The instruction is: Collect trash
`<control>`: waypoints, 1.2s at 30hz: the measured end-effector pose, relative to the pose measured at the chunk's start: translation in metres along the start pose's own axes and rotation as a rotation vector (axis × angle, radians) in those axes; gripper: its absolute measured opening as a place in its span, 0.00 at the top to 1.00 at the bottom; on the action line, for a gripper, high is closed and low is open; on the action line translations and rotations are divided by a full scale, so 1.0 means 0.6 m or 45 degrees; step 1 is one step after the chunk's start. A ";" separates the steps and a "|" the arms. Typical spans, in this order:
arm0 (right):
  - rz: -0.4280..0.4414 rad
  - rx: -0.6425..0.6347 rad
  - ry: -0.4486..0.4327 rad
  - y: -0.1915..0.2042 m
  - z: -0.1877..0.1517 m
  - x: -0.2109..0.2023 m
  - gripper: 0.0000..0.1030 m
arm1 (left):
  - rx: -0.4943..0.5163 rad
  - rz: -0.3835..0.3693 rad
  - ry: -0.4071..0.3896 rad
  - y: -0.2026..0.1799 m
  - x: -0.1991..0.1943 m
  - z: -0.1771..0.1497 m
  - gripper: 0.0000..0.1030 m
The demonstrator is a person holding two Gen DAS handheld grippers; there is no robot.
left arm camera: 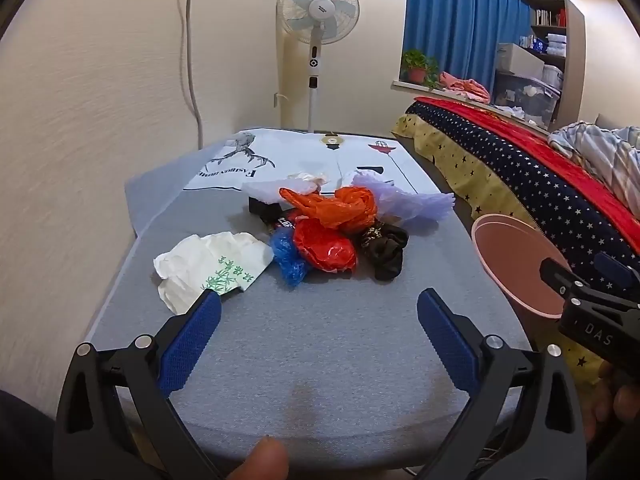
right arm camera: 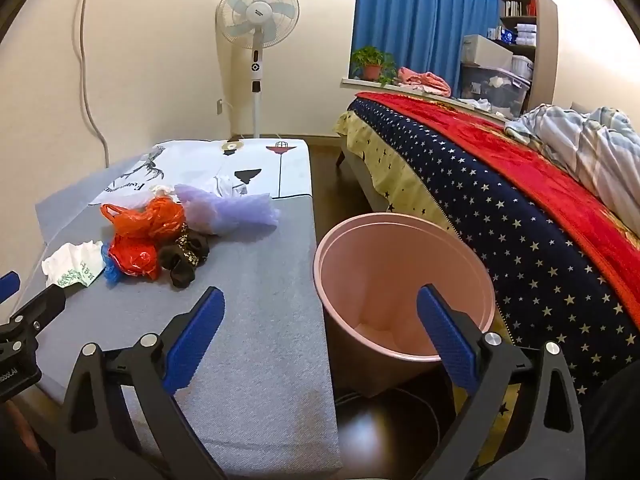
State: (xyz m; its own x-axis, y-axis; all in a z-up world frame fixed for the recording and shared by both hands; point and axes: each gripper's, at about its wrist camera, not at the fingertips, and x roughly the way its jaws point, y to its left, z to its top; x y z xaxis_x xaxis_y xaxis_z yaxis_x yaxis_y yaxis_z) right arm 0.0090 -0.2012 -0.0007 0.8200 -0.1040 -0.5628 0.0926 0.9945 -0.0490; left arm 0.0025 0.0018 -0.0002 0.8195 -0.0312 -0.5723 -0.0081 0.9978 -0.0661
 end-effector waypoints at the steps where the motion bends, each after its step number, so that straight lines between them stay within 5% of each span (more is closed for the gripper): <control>1: 0.004 0.001 0.003 0.001 0.000 0.001 0.08 | 0.000 -0.001 -0.001 0.000 0.000 0.000 0.08; 36: 0.015 -0.018 -0.006 0.005 0.001 -0.006 0.08 | 0.004 -0.005 -0.015 -0.001 -0.004 0.003 0.08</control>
State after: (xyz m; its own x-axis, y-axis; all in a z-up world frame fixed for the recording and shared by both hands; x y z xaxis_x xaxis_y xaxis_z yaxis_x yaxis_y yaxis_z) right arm 0.0069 -0.1977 0.0016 0.8238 -0.0923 -0.5593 0.0749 0.9957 -0.0540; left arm 0.0015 0.0013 0.0026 0.8264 -0.0348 -0.5620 -0.0027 0.9978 -0.0658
